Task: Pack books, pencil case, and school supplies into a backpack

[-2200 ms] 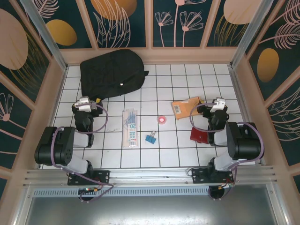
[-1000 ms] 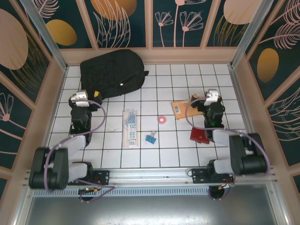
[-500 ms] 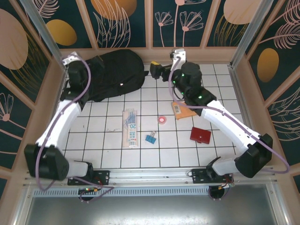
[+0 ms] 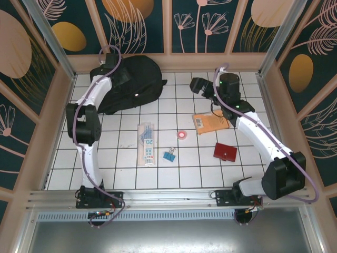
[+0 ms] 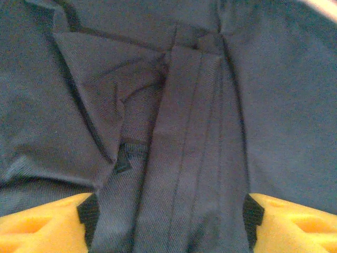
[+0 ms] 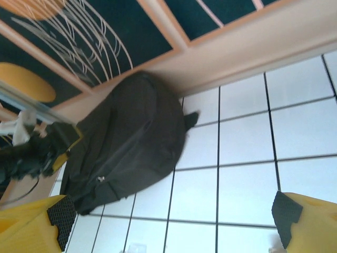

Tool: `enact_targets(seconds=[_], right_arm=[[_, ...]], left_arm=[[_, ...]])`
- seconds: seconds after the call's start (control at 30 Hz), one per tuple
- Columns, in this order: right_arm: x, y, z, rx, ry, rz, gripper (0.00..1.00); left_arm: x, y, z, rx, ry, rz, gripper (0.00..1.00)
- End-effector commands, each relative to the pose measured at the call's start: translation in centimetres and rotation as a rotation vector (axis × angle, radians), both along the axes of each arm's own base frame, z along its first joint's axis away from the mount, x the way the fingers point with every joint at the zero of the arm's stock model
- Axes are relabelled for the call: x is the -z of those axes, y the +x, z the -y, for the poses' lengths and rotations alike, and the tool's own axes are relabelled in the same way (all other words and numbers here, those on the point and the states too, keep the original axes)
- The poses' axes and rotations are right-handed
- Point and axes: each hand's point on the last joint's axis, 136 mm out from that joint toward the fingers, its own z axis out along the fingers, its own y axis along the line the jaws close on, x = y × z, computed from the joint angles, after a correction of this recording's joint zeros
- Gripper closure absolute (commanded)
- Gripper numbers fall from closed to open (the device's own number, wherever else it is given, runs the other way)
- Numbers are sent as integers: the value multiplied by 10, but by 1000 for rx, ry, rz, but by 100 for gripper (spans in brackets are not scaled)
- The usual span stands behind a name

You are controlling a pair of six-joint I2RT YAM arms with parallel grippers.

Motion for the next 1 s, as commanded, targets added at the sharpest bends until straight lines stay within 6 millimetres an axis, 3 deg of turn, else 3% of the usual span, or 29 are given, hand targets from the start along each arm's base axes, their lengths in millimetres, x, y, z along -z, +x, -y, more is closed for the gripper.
enact_targets(seconds=[0.0, 0.1, 0.33, 0.5, 0.7, 0.83, 0.97], right_arm=[[15, -15, -17, -59, -46, -58, 1], [26, -21, -24, -70, -71, -77, 1], [54, -20, -31, -74, -93, -146, 2], [54, -22, -30, -71, -103, -139, 2], [56, -18, -17, -14, -131, -134, 1], [61, -12, -12, -2, -125, -150, 5], [70, -5, -10, 36, -118, -217, 10]], left_arm=[[28, -10, -3, 26, 77, -132, 28], [48, -9, 16, 93, 68, -158, 28], [81, -14, 91, 321, 139, -194, 24], [102, -33, 140, 469, 185, -219, 25], [109, -62, 192, 622, 255, -209, 26], [91, -71, 205, 618, 286, -175, 29], [23, -64, 180, 464, 336, -57, 29]])
